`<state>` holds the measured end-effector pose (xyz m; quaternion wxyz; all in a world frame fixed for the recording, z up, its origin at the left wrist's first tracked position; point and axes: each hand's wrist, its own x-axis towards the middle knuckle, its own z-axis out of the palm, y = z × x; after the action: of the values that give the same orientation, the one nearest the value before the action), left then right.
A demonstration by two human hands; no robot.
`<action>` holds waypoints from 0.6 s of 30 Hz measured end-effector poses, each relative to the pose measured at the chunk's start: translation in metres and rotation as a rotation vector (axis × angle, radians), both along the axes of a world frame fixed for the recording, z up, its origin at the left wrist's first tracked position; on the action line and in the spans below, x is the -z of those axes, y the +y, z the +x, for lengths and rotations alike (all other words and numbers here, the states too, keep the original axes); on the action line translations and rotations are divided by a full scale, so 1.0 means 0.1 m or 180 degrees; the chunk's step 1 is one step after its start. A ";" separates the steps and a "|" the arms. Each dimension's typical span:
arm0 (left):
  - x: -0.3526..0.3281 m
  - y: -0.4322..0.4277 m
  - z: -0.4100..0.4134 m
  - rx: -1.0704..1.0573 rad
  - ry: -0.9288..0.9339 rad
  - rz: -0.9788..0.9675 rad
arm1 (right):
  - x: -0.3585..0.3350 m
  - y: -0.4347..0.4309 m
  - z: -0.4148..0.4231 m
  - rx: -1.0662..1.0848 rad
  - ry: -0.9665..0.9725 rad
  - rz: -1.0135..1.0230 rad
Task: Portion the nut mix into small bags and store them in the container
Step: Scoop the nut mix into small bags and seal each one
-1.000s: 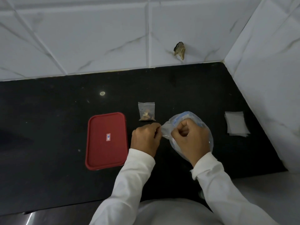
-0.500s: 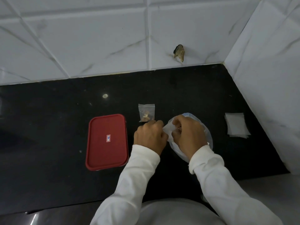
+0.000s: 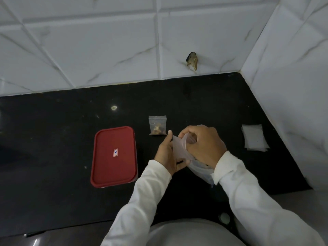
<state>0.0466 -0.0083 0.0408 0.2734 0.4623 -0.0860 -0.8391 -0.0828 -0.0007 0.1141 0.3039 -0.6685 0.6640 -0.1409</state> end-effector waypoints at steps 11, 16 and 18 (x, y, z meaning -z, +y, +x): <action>0.35 0.08 -0.03 -0.0447 0.0811 -0.0341 | -0.06 -0.09 0.03 0.0039 0.0468 0.0813; 0.46 0.01 -0.02 -0.0342 0.0782 -0.0199 | -0.03 -0.05 0.02 0.0023 0.0333 0.0717; 0.52 -0.01 -0.01 -0.0365 0.0751 -0.0136 | -0.04 0.05 0.00 0.0212 0.0002 0.0290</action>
<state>0.0457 -0.0095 -0.0113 0.3390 0.3587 -0.0446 -0.8686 -0.0824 0.0042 0.1182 0.3290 -0.6315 0.6917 -0.1203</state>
